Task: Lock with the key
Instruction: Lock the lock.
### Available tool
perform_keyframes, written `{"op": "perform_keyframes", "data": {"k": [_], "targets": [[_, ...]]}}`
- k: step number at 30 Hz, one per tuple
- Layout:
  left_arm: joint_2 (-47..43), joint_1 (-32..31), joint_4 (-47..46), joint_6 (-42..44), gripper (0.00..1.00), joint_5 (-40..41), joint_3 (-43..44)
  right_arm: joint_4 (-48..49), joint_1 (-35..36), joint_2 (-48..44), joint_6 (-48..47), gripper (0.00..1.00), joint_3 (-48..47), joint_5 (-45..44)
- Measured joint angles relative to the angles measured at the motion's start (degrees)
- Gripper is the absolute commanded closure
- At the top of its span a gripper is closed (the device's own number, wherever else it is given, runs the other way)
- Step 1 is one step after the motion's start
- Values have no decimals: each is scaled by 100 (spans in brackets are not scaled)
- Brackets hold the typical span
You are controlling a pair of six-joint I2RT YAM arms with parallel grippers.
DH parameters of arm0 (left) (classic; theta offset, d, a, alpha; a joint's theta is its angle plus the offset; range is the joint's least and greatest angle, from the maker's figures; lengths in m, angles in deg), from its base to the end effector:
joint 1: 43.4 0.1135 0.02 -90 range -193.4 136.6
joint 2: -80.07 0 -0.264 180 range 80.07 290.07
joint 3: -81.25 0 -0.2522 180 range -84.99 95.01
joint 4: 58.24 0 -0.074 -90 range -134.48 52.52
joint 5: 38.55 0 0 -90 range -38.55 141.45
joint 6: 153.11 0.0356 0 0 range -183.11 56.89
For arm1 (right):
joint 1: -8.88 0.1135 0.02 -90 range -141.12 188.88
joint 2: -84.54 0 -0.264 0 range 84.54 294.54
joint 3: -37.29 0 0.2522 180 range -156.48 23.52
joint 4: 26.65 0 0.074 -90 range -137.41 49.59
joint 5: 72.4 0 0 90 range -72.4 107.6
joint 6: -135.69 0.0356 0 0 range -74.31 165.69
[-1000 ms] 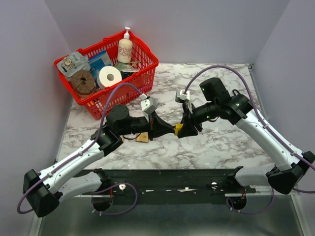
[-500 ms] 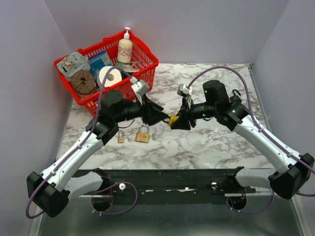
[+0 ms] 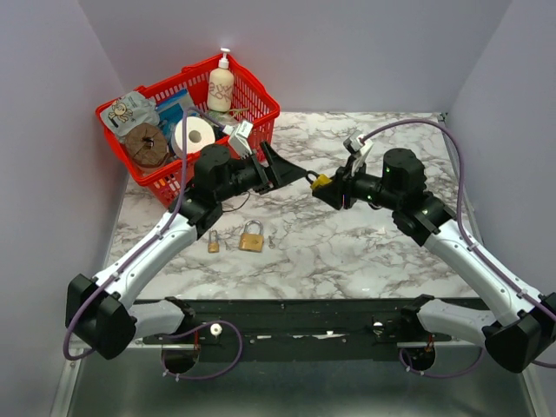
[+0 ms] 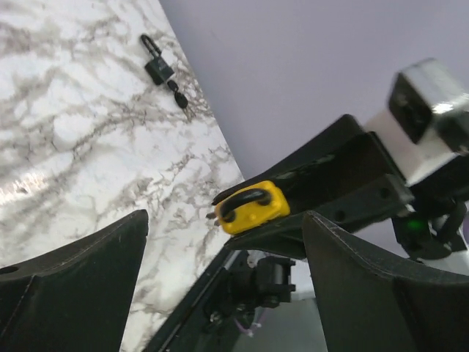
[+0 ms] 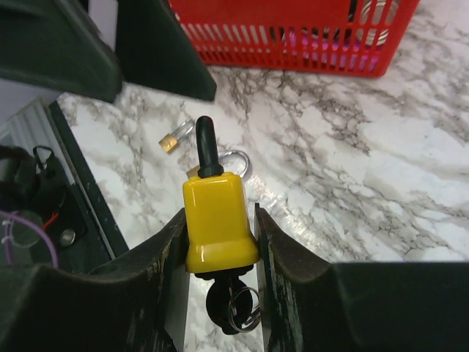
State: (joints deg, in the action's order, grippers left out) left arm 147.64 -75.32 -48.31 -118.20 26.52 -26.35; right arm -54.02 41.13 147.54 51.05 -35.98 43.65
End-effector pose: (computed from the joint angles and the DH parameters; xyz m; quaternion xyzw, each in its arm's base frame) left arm 0.2267 -0.1589 0.3693 -0.0020 0.7351 -0.5692 0.3684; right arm 0.2028 0.1464 0.3625 -0.3124 0.7311 0.3582 0.4895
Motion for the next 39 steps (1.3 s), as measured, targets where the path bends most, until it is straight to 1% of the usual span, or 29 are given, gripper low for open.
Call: {"op": "perform_keyframes", "data": {"k": [3,9,15,16,23,24,25,27,28,29,30,31,32,33,35,36,37,39], "targets": [[278,-85,-109,-531,6,74,-22,251,7,-4,72,99,0,-238],[415,-409,-428,-1043,6,181,-22,463,160,66,155,99,0,-535],[490,-588,-507,-1314,16,271,-22,608,332,140,199,99,0,-702],[511,-588,-507,-1344,21,291,-22,638,363,140,201,99,0,-726],[625,-581,-518,-1545,29,380,-28,778,584,140,190,99,11,-861],[625,-581,-520,-1569,32,387,-28,785,599,140,188,99,17,-883],[627,-581,-520,-1589,41,391,-28,787,608,140,186,99,22,-896],[627,-581,-549,-1626,53,396,-28,789,629,140,181,99,28,-931],[627,-581,-568,-1644,68,398,-28,780,636,140,153,99,33,-968],[627,-579,-588,-1700,75,404,-28,791,636,140,125,99,44,-1010],[632,-575,-601,-1742,81,409,-28,798,638,146,114,91,44,-1029],[638,-577,-601,-1727,93,437,-28,793,638,155,105,87,46,-1038],[638,-570,-612,-1731,98,437,-46,796,638,160,105,85,44,-1054],[643,-564,-614,-1731,100,435,-50,785,640,162,105,77,44,-1067],[643,-533,-614,-1718,100,435,-66,756,645,175,103,58,44,-1071],[643,-516,-614,-1716,100,417,-79,739,645,175,103,42,44,-1071],[643,-503,-610,-1709,100,396,-90,710,645,175,98,36,44,-1069],[636,-448,-553,-1624,100,363,-114,675,645,162,76,28,44,-1036]]}}
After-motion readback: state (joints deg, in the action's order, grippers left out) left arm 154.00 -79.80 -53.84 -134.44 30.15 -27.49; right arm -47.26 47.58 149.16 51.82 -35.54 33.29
